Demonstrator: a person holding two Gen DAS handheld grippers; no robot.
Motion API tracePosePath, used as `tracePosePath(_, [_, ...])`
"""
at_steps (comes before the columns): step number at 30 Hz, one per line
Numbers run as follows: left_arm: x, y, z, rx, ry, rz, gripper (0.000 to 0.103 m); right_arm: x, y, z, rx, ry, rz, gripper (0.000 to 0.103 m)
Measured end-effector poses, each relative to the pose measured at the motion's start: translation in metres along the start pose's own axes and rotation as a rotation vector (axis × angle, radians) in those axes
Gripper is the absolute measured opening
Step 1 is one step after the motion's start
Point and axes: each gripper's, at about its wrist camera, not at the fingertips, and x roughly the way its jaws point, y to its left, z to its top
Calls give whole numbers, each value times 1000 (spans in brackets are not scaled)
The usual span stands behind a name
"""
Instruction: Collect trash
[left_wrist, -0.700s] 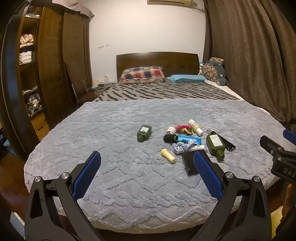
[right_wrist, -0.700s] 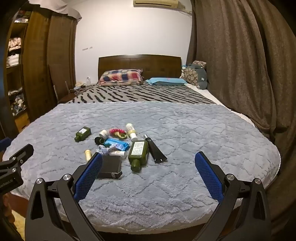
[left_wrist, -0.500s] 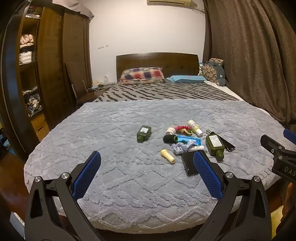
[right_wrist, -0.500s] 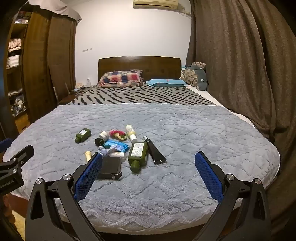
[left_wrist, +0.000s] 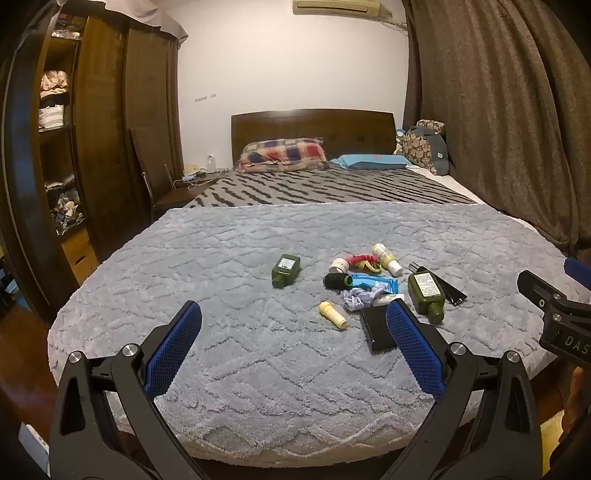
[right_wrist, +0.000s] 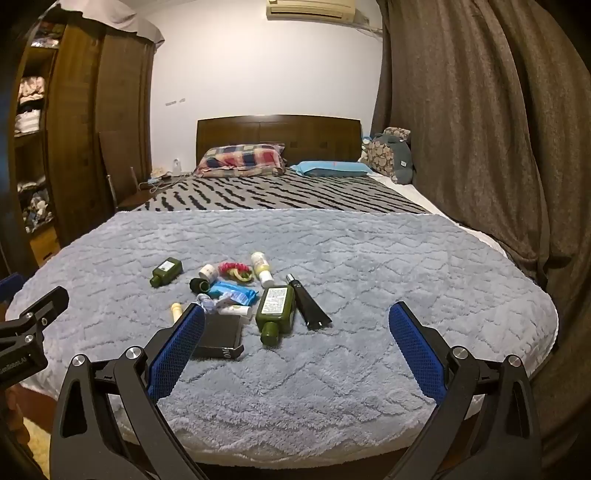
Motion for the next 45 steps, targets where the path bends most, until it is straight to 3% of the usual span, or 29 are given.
tracePosePath(45, [-5, 9, 0, -20, -23, 13, 95, -4, 3, 4, -11, -3, 7, 100])
